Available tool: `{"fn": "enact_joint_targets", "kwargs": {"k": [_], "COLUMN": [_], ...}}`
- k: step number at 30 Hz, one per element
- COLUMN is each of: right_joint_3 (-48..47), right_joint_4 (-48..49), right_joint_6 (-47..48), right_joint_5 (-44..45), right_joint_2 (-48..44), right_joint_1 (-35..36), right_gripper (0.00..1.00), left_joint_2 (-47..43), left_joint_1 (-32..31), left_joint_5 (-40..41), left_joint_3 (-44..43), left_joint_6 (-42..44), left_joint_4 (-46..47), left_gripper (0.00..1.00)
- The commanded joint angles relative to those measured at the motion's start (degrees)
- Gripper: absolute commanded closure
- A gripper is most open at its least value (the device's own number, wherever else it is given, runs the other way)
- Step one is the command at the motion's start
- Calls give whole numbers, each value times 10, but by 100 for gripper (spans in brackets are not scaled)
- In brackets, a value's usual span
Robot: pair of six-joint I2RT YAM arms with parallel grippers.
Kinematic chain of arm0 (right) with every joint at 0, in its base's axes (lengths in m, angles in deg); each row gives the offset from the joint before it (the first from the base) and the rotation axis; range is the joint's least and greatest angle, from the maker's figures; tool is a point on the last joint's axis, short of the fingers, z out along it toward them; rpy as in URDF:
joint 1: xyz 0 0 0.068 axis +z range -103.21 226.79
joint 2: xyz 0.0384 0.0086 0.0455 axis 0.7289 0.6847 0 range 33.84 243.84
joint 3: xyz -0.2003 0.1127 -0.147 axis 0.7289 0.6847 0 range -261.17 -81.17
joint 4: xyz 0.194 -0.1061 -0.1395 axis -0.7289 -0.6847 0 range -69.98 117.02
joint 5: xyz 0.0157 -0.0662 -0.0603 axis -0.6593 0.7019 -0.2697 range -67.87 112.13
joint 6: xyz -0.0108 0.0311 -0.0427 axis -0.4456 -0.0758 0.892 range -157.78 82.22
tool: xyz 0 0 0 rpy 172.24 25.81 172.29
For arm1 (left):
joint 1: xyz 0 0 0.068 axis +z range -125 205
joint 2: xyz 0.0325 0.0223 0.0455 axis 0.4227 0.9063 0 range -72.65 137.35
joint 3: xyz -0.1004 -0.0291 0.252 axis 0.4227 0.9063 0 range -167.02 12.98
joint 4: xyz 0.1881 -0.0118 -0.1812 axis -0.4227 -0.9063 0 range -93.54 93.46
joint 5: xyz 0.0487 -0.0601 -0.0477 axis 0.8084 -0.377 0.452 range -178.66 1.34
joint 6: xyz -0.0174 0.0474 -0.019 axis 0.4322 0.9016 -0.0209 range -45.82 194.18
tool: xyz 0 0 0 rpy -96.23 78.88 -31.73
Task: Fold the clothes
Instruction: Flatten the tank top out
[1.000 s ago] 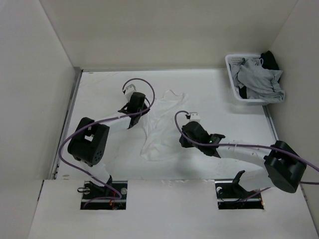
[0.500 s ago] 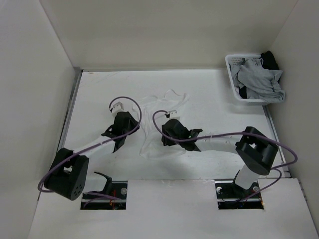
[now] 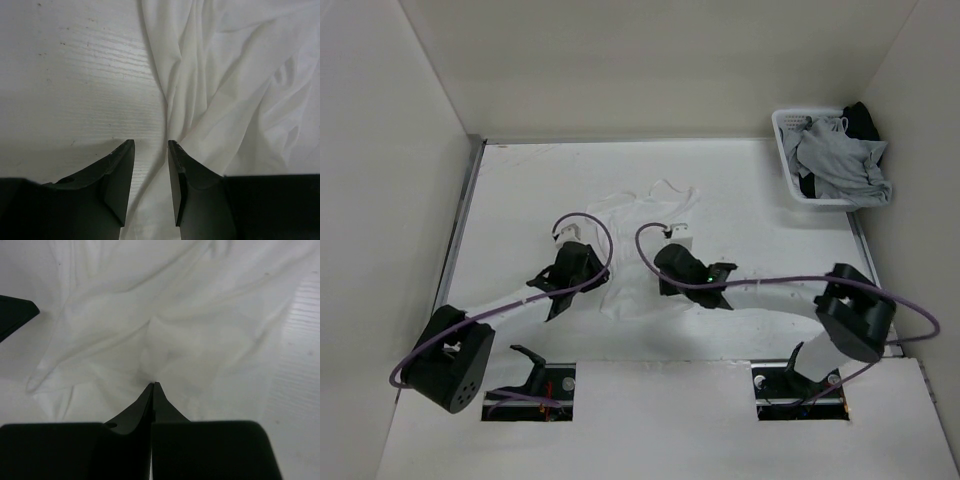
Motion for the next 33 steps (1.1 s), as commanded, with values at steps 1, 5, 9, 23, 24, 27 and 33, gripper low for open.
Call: {"fn": "enact_joint_targets", "kwargs": {"k": [1,5,9,23,24,27,33], "right_joint_3": [48,131,195,261,259,249,207], "right_joint_4": [-20,-58,-136,-157,-141,-99,-44], "right_joint_6": [-33,-62,-129,-204,-194,-168,-106], "right_joint_5": [55,41,36,22,14,5,-18], "right_joint_2": [-111,-228,-326,-412,-399,-362,-317], "right_joint_1": [-4,-32,-62,-103,-103,-113,-155], "right_gripper": [100,99,100,97,98,99,100], "left_joint_2": [11,31,48,216,224,241,246], "left_joint_1": [-12,-22,-28,-21,-16,5,77], "left_joint_5": [-12,-16,-11,-2,-1,-1,2], "left_joint_3": [-21,-37,-51,-133,-138,-159,-240], "left_joint_6": [3,5,2,-26,-29,-41,-44], "left_joint_4": [18,19,24,83,91,102,96], "left_gripper": [68,66,65,87,90,97,98]}}
